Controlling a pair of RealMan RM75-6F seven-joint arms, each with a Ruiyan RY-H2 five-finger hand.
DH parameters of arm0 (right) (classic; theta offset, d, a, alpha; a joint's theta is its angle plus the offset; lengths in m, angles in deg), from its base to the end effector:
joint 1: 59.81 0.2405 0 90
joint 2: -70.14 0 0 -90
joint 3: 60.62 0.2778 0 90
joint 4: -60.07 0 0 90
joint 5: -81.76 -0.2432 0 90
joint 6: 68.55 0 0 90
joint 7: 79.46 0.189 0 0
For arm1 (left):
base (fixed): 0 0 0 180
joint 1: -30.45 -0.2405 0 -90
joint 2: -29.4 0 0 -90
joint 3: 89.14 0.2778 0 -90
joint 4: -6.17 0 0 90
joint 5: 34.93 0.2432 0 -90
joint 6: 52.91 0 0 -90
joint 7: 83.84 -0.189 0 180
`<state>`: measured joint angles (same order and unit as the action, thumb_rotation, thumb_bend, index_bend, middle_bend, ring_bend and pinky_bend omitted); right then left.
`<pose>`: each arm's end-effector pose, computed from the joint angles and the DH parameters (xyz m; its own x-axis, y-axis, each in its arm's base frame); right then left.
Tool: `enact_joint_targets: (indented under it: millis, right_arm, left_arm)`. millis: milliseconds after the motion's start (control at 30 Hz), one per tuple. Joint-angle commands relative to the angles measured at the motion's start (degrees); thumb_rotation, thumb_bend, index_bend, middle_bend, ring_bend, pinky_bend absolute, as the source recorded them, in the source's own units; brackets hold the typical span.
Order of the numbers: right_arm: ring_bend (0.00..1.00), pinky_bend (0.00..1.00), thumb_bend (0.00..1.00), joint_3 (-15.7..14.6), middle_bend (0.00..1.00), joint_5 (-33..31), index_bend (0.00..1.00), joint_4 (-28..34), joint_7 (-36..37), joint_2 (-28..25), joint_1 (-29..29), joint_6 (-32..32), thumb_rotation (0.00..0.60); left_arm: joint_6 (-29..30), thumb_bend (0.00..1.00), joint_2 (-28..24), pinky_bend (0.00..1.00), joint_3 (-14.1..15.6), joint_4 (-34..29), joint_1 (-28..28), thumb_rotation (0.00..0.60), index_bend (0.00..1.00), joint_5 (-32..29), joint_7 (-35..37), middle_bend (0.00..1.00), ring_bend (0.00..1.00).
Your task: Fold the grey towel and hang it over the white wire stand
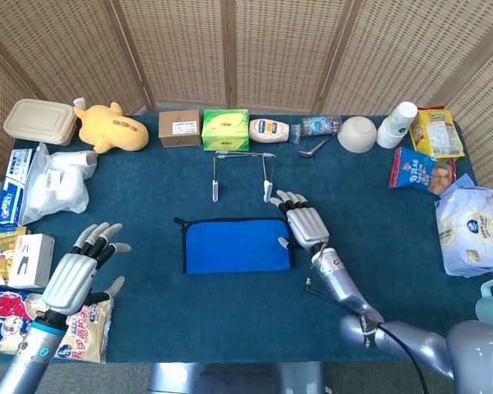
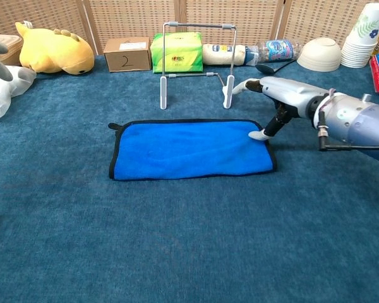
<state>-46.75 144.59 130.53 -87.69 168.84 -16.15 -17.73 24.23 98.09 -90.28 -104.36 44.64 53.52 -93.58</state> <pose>-0.1598 -0.4332 -0.1050 0.2664 -0.3229 0.9082 -0.9461 -0.2676 0.1824 -0.2117 0.2490 0.0597 0.2226 0.1549 0.9625 0.9502 -0.2555 -0.1786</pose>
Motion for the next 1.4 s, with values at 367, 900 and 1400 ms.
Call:
enact_joint_targets:
  millis: [367,900,1400]
  right_arm:
    - [0.0,0.0,0.28,-2.9,0.03,-0.5,0.09,8.6,-4.4,-4.0,-3.4,3.2,0.6]
    - [0.0,0.0,0.28,-4.5,0.03,-0.7,0.08,7.0,-4.7,-4.7,-5.3,3.5,0.6]
    - [0.0,0.0,0.28,-1.1,0.03,-0.4,0.07,19.3,-3.5,-15.3,-8.3,8.8,0.6]
  left_arm:
    - [-0.3,0.44,0.1,0.0,-0.3,0.9,0.4,0.6,0.29,-0.2,-0.2,0.1,0.0]
    - [0.1,0.44,0.1,0.0,-0.3,0.7,0.4,0.6,0.29,-0.2,-0.6,0.1,0.0]
    - [-4.5,0.37,1.1,0.0,-1.2,13.5,5.4,0.6,0.29,3.8,-0.7,0.14,0.0]
